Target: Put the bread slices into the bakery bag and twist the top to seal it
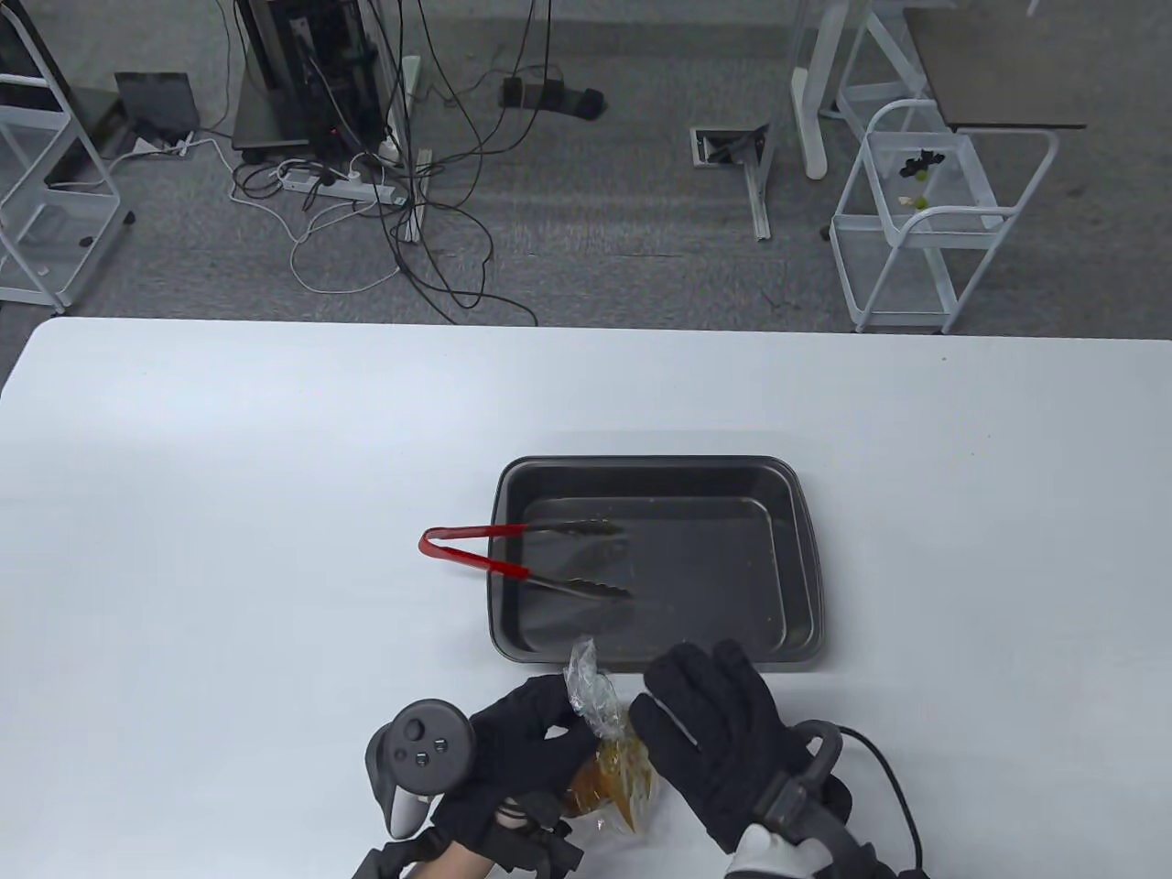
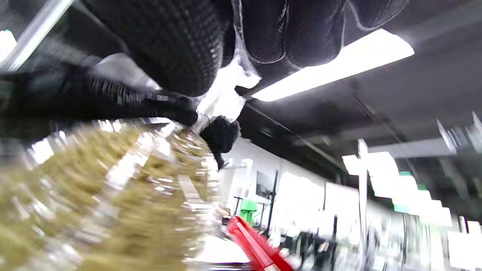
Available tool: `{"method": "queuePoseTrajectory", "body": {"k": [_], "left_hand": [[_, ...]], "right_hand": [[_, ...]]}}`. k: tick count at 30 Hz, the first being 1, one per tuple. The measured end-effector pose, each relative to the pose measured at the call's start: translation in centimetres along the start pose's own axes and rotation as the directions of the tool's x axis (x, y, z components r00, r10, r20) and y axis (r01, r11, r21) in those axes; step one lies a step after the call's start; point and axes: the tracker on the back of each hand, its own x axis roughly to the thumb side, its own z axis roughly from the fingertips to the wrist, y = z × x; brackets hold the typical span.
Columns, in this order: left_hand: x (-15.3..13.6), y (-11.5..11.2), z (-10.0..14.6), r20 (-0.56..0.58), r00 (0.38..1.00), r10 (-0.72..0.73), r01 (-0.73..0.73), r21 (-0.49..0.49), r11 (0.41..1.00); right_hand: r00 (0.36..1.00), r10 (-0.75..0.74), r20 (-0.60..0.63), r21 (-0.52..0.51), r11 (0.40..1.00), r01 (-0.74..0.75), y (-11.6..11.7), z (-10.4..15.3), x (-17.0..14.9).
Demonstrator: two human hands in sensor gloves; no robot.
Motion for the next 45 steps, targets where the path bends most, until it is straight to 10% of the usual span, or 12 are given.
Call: {"method": "queuePoseTrajectory", "body": {"k": [4, 13, 20, 25, 32, 40, 42, 45], "left_hand": [[1.0, 0.0, 0.0, 0.009, 0.995, -0.095, 0.095, -0.062, 0.994], [1.9, -1.1, 0.5, 0.034, 0.991, -0.126, 0.130, -0.194, 0.972], [1.6, -1.0, 0.4, 0.065, 0.991, -0.116, 0.127, -0.183, 0.975], [0.9, -1.5, 0.6, 0.043, 0.997, -0.060, 0.063, -0.069, 0.996], [2.5, -2.4, 1.8, 0.054, 0.966, -0.254, 0.242, 0.165, 0.956], [4.4, -3.1, 3.0, 0.044, 0.861, -0.506, 0.460, 0.353, 0.814], [4.5, -3.1, 3.2, 0.050, 0.833, -0.550, 0.494, 0.380, 0.782], [4.4, -3.2, 3.1, 0.062, 0.824, -0.563, 0.506, 0.366, 0.781]], "right_hand": [[0.974, 0.192, 0.123, 0.019, 0.980, -0.196, 0.4, -1.0, 2.2], [0.991, 0.111, 0.080, -0.039, 0.993, -0.109, 1.2, -1.1, 2.5], [0.961, -0.227, -0.155, -0.113, 0.971, 0.211, 1.8, -0.3, 0.7], [0.752, -0.473, -0.460, -0.225, 0.881, 0.416, 2.8, -0.2, -0.5], [0.294, -0.664, -0.688, -0.412, 0.690, 0.595, 3.5, 0.7, -1.6], [0.207, -0.658, -0.724, -0.427, 0.663, 0.614, 3.3, 1.4, -2.0], [0.043, -0.660, -0.750, -0.465, 0.572, 0.676, 4.1, 1.8, -2.2], [-0.321, -0.722, -0.613, -0.627, 0.198, 0.753, 6.7, 2.7, -2.1]]}}
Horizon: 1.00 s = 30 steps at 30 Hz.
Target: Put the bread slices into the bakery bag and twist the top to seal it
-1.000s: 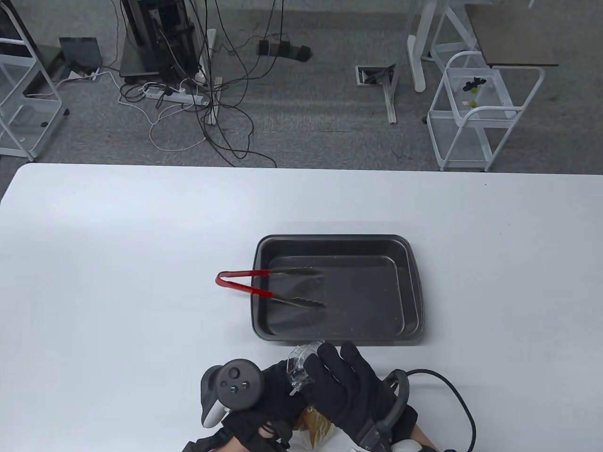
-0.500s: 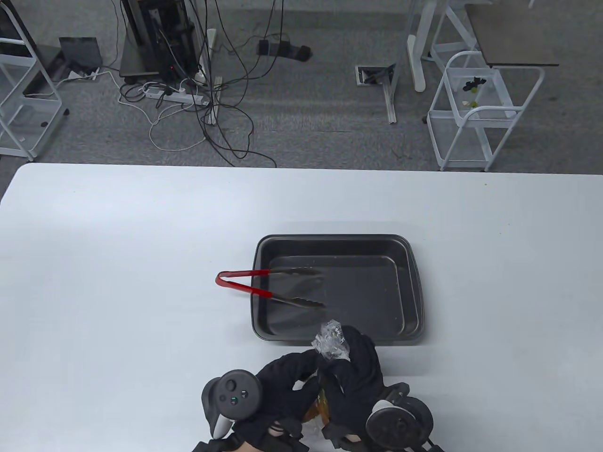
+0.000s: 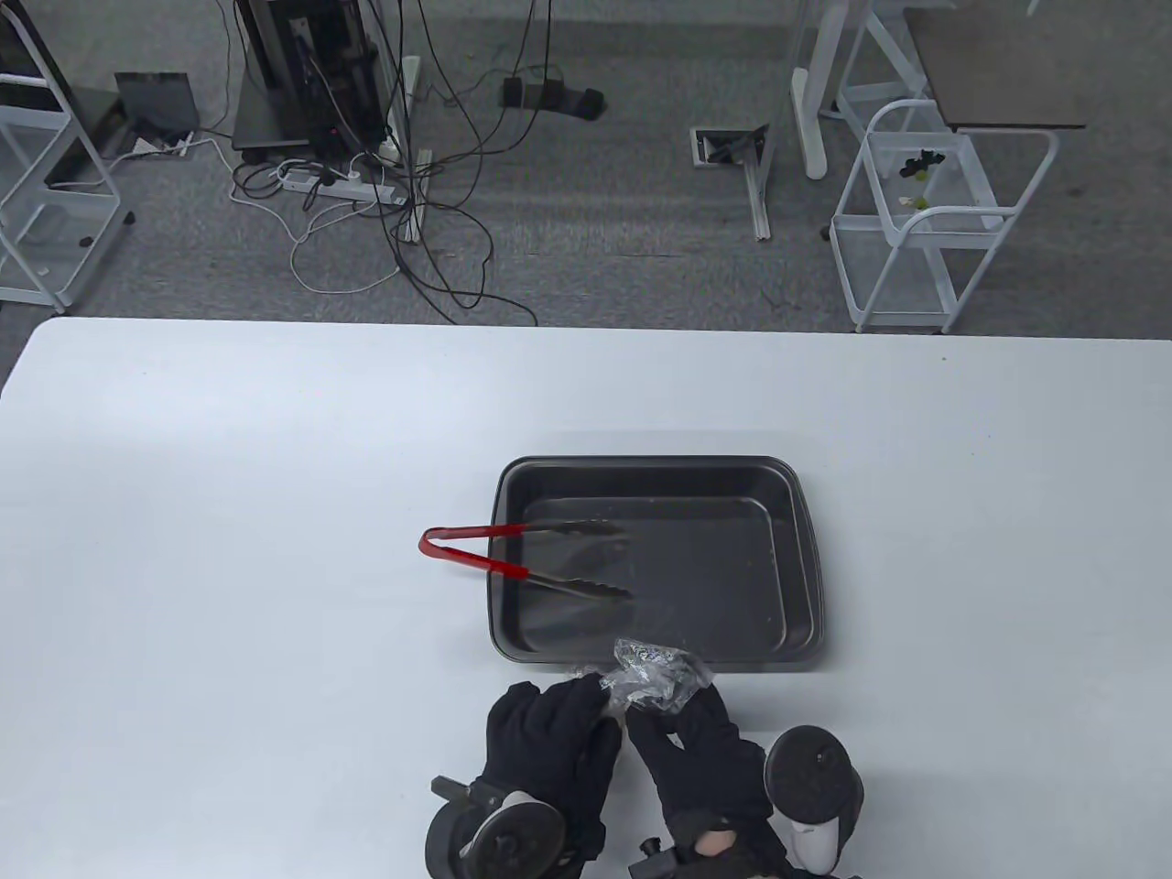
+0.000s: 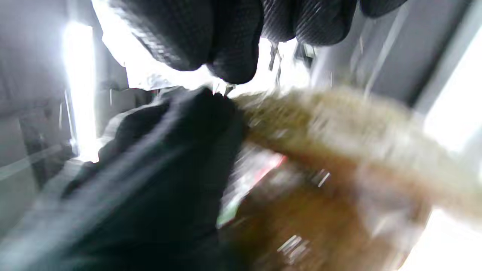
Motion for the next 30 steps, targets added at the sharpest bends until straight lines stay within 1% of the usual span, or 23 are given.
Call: {"method": "queuePoseTrajectory", "body": {"k": [2, 3, 4, 5, 6, 8, 9, 10, 12, 13, 14, 16, 17, 18, 19, 23, 24, 25, 26, 27, 28, 29, 30], "left_hand": [[-0.2, 0.1, -0.1, -0.006, 1.000, 0.007, -0.007, 0.000, 1.000], [-0.4, 0.3, -0.2, -0.017, 1.000, 0.022, -0.022, -0.005, 1.000], [-0.7, 0.3, -0.3, -0.025, 0.999, 0.036, -0.036, -0.008, 0.999], [-1.1, 0.4, -0.4, -0.043, 0.997, 0.065, -0.065, -0.014, 0.998], [-1.5, 0.6, -0.5, -0.063, 0.994, 0.092, -0.093, -0.022, 0.995], [-2.3, 0.6, -0.9, -0.061, 0.988, 0.144, -0.147, -0.051, 0.988], [-2.8, 0.7, -1.0, -0.090, 0.980, 0.176, -0.181, -0.056, 0.982], [-3.3, 0.7, -1.1, -0.104, 0.972, 0.208, -0.216, -0.069, 0.974], [-3.7, 0.7, -1.3, -0.106, 0.962, 0.250, -0.259, -0.082, 0.962], [-3.8, 0.6, -1.3, -0.119, 0.959, 0.257, -0.268, -0.081, 0.960], [-3.8, 0.5, -1.3, -0.113, 0.957, 0.266, -0.276, -0.089, 0.957], [-3.4, 0.4, -1.2, -0.095, 0.962, 0.257, -0.266, -0.100, 0.959], [-3.2, 0.3, -1.1, -0.087, 0.963, 0.254, -0.262, -0.103, 0.959], [-2.9, 0.2, -1.0, -0.070, 0.965, 0.253, -0.260, -0.113, 0.959], [-2.7, 0.1, -0.9, -0.067, 0.967, 0.247, -0.254, -0.112, 0.961], [-2.5, 0.0, -0.9, -0.063, 0.968, 0.244, -0.250, -0.115, 0.961], [-2.5, 0.0, -0.8, -0.062, 0.969, 0.239, -0.244, -0.113, 0.963], [-2.4, 0.1, -0.8, -0.063, 0.970, 0.236, -0.242, -0.105, 0.965], [-2.5, 0.1, -0.8, -0.069, 0.970, 0.233, -0.240, -0.105, 0.965], [-2.7, 0.1, -0.9, -0.078, 0.968, 0.240, -0.247, -0.114, 0.962], [-3.1, 0.1, -1.0, -0.091, 0.961, 0.261, -0.270, -0.114, 0.956], [-3.5, 0.1, -1.2, -0.111, 0.947, 0.301, -0.313, -0.124, 0.941], [-4.0, -0.1, -1.3, -0.130, 0.930, 0.343, -0.360, -0.145, 0.922]], "right_hand": [[0.988, -0.127, -0.086, 0.057, 0.990, 0.132, -0.2, -0.6, -0.9], [0.981, -0.145, -0.128, 0.110, 0.981, 0.159, -0.6, -0.8, -0.9], [0.983, -0.114, -0.141, 0.137, 0.981, 0.134, -1.1, -0.8, -0.7], [0.998, -0.042, -0.042, 0.179, 0.983, 0.049, -2.0, -0.7, 0.3], [0.999, 0.032, 0.027, 0.156, 0.987, -0.035, -2.6, -0.5, 1.3], [0.947, 0.257, 0.190, 0.048, 0.962, -0.270, -3.6, 0.1, 3.4], [0.853, 0.412, 0.319, -0.003, 0.901, -0.434, -3.7, 0.4, 4.5], [0.712, 0.574, 0.404, -0.063, 0.794, -0.604, -3.4, 0.7, 5.4], [0.532, 0.753, 0.387, -0.168, 0.625, -0.762, -2.4, 1.1, 5.5], [0.511, 0.782, 0.356, -0.189, 0.596, -0.780, -1.8, 1.1, 5.2], [0.547, 0.763, 0.345, -0.176, 0.624, -0.761, -1.1, 1.1, 4.5], [0.706, 0.604, 0.370, -0.134, 0.787, -0.602, 0.3, 0.8, 3.2], [0.777, 0.518, 0.357, -0.147, 0.853, -0.501, 0.7, 0.7, 2.7], [0.808, 0.468, 0.358, -0.161, 0.883, -0.440, 1.0, 0.6, 2.5], [0.813, 0.461, 0.356, -0.177, 0.887, -0.426, 1.1, 0.5, 2.5], [0.669, 0.579, 0.465, -0.277, 0.813, -0.512, 1.3, 0.8, 2.8], [0.663, 0.572, 0.482, -0.277, 0.818, -0.504, 1.4, 0.9, 2.9], [0.687, 0.549, 0.476, -0.252, 0.834, -0.492, 1.3, 0.9, 2.8], [0.731, 0.492, 0.474, -0.186, 0.867, -0.463, 1.2, 0.7, 2.6], [0.784, 0.388, 0.484, -0.081, 0.912, -0.402, 1.1, 0.5, 2.3], [0.837, 0.297, 0.459, -0.014, 0.945, -0.328, 0.9, 0.2, 1.9], [0.903, 0.181, 0.389, 0.080, 0.970, -0.229, 0.5, -0.1, 1.3], [0.943, 0.059, 0.329, 0.168, 0.978, -0.120, 0.0, -0.3, 0.8]]}}
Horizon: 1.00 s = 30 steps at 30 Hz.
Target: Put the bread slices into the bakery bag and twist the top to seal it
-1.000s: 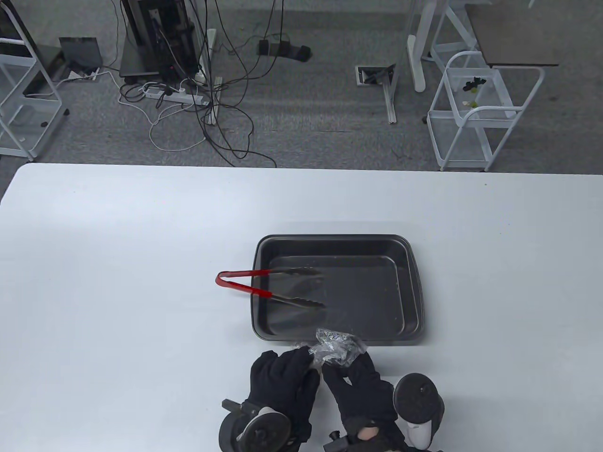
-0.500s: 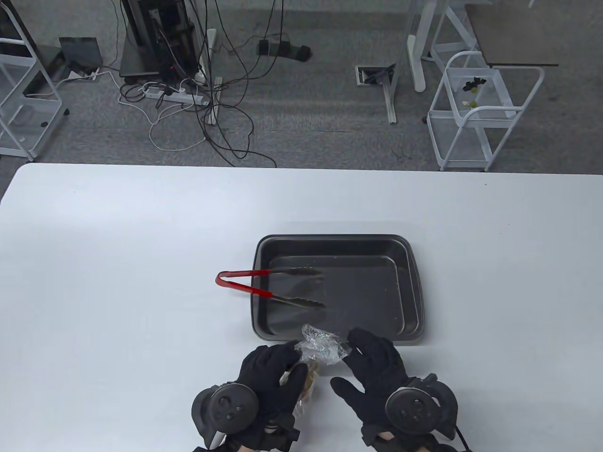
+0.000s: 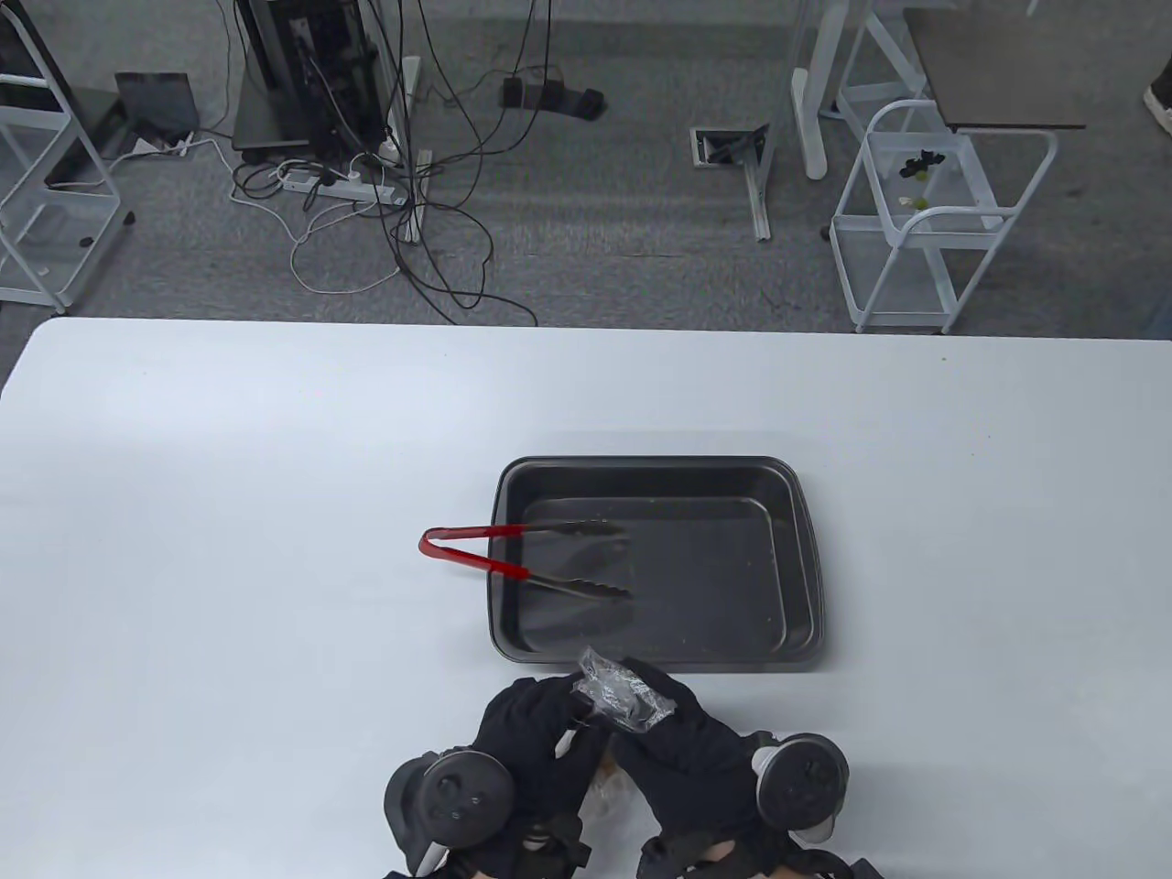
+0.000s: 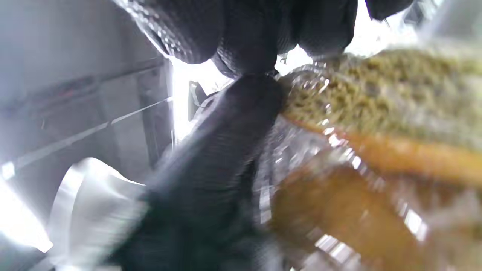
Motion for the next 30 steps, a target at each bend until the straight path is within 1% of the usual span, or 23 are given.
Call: {"method": "queuePoseTrajectory", "body": {"k": [1, 2, 3, 4, 5, 6, 7, 9, 10, 11, 14, 16, 18, 21, 23, 25, 27, 28, 30], "left_hand": [[-0.3, 0.0, -0.1, -0.006, 1.000, 0.025, -0.025, -0.003, 1.000], [-0.8, 0.1, -0.3, -0.021, 0.998, 0.060, -0.060, -0.006, 0.998], [-0.9, 0.1, -0.4, -0.027, 0.997, 0.076, -0.077, -0.010, 0.997], [-1.2, 0.2, -0.5, -0.027, 0.995, 0.094, -0.094, -0.014, 0.995], [-1.3, 0.2, -0.5, -0.036, 0.994, 0.101, -0.101, -0.010, 0.995], [-1.5, 0.2, -0.6, -0.041, 0.993, 0.114, -0.114, -0.013, 0.993], [-1.5, 0.2, -0.6, -0.036, 0.991, 0.131, -0.132, -0.025, 0.991], [-1.5, -0.1, -0.7, -0.025, 0.987, 0.157, -0.159, -0.051, 0.986], [-1.5, -0.2, -0.6, -0.011, 0.986, 0.168, -0.169, -0.063, 0.984], [-1.4, -0.4, -0.6, -0.010, 0.986, 0.165, -0.165, -0.064, 0.984], [-1.1, -0.5, -0.5, 0.006, 0.991, 0.133, -0.133, -0.053, 0.990], [-0.7, -0.8, -0.3, 0.025, 0.995, 0.100, -0.099, -0.054, 0.994], [-0.3, -0.9, -0.2, 0.034, 0.996, 0.087, -0.085, -0.050, 0.995], [0.0, -0.8, -0.1, 0.071, 0.996, 0.049, -0.045, -0.055, 0.997], [0.6, -0.8, 0.0, 0.127, 0.992, -0.019, 0.026, -0.056, 0.998], [1.4, -0.9, 0.2, 0.166, 0.982, -0.086, 0.096, -0.053, 0.994], [1.9, -1.1, 0.2, 0.176, 0.972, -0.157, 0.174, -0.086, 0.981], [2.1, -1.2, 0.3, 0.197, 0.969, -0.153, 0.177, -0.111, 0.978], [2.1, -1.2, 0.0, 0.202, 0.969, -0.140, 0.173, -0.158, 0.972]], "right_hand": [[0.998, -0.065, -0.009, 0.001, 0.998, 0.065, -0.3, 0.0, -0.2], [0.997, -0.070, -0.035, -0.068, 0.995, 0.067, -1.0, 0.1, -0.3], [0.998, -0.043, -0.051, -0.098, 0.995, 0.038, -1.2, 0.2, -0.3], [0.994, 0.039, -0.099, -0.149, 0.987, -0.054, -1.8, 0.3, -0.3], [0.985, 0.104, -0.136, -0.168, 0.978, -0.126, -2.2, 0.3, -0.4], [0.975, 0.147, -0.169, -0.158, 0.972, -0.174, -2.4, 0.3, -0.7], [0.975, 0.144, -0.169, -0.112, 0.980, -0.164, -2.4, 0.1, -1.0], [0.982, 0.073, -0.172, -0.011, 0.997, -0.076, -1.8, -0.3, -1.5], [0.980, 0.054, -0.193, 0.016, 0.999, -0.052, -1.5, -0.4, -1.8], [0.980, 0.052, -0.191, 0.016, 0.999, -0.049, -1.1, -0.5, -1.9], [0.983, 0.112, -0.145, -0.034, 0.992, -0.118, -0.6, -0.7, -1.9], [0.986, 0.113, -0.120, -0.048, 0.992, -0.120, -0.4, -0.8, -1.8], [0.989, 0.025, -0.144, -0.098, 0.994, -0.040, -0.5, -0.9, -2.0], [0.986, -0.050, -0.160, -0.086, 0.996, 0.037, -0.7, -0.9, -2.2], [0.978, -0.092, -0.189, -0.047, 0.995, 0.085, -0.8, -0.9, -2.3], [0.986, -0.061, -0.154, -0.049, 0.997, 0.054, -0.9, -0.9, -2.0], [0.995, 0.055, -0.079, -0.091, 0.994, -0.062, -1.1, -0.7, -1.4], [0.996, 0.068, -0.051, -0.119, 0.990, -0.073, -1.1, -0.7, -1.3], [0.998, 0.056, -0.038, -0.121, 0.991, -0.060, -1.2, -0.7, -1.3]]}}
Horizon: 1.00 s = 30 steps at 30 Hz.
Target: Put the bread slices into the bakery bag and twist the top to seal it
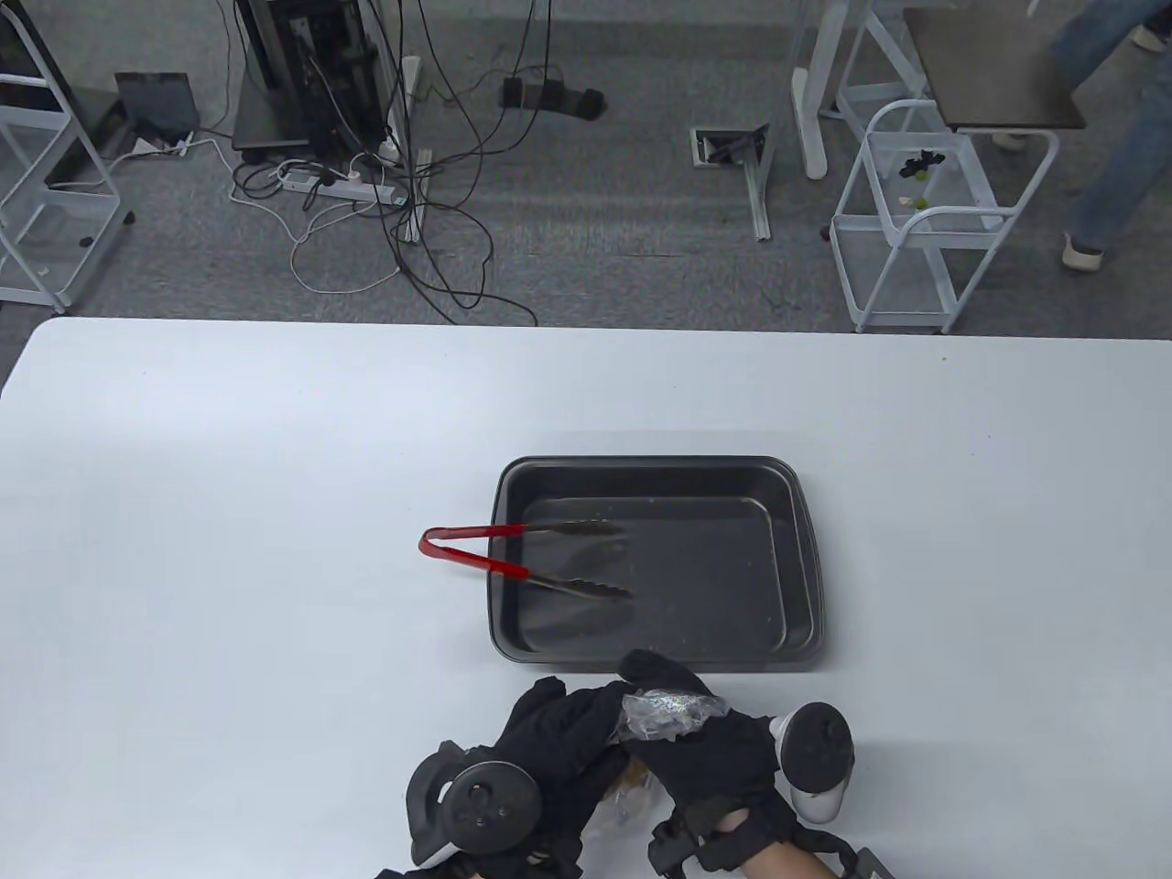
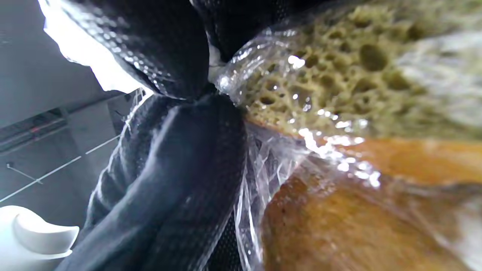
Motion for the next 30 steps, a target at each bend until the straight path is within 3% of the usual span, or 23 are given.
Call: {"method": "queuePoseTrajectory", "body": {"k": [3, 4, 6, 11, 13, 15, 19, 25, 28, 30], "left_hand": [[-1.1, 0.4, -0.3, -0.040, 0.985, 0.170, -0.173, -0.097, 0.980], [-1.6, 0.8, -0.1, -0.102, 0.972, 0.210, -0.217, -0.062, 0.974], [-2.5, 2.0, 0.5, -0.150, 0.965, 0.215, -0.192, 0.155, 0.969], [-1.1, 2.9, 0.9, 0.067, 0.996, -0.059, 0.047, 0.159, 0.986], [0.5, 2.4, 1.4, 0.208, 0.944, -0.256, 0.216, 0.197, 0.956], [1.7, 2.1, 1.7, 0.260, 0.882, -0.394, 0.326, 0.267, 0.907], [2.3, 1.5, 1.7, 0.220, 0.909, -0.355, 0.297, 0.259, 0.919], [2.9, 1.8, 2.2, 0.325, 0.884, -0.337, 0.250, 0.281, 0.926], [3.1, 1.9, 2.2, 0.296, 0.902, -0.314, 0.222, 0.306, 0.926], [3.2, 2.1, 2.3, 0.230, 0.896, -0.380, 0.280, 0.371, 0.886]], "right_hand": [[0.996, -0.080, -0.035, 0.025, 0.996, 0.081, -0.3, -0.3, -0.4], [0.990, -0.132, -0.044, 0.055, 0.989, 0.134, -0.4, -0.5, -0.5], [0.980, -0.187, -0.066, 0.122, 0.973, 0.194, -0.8, -0.7, -0.9], [0.956, -0.270, -0.118, 0.210, 0.934, 0.290, -1.1, -1.1, -1.9], [0.929, -0.339, -0.150, 0.268, 0.890, 0.369, -0.9, -1.2, -2.4], [0.914, -0.367, -0.172, 0.291, 0.868, 0.403, -0.6, -1.2, -2.5], [0.936, -0.314, -0.159, 0.326, 0.878, 0.350, -0.2, -1.2, -2.4], [0.964, -0.234, -0.128, 0.336, 0.904, 0.264, -0.1, -1.3, -1.6], [0.994, -0.101, -0.051, 0.341, 0.933, 0.112, -0.2, -1.2, -0.3], [0.998, -0.057, -0.006, 0.344, 0.937, 0.056, -0.1, -1.0, 0.5]]}}
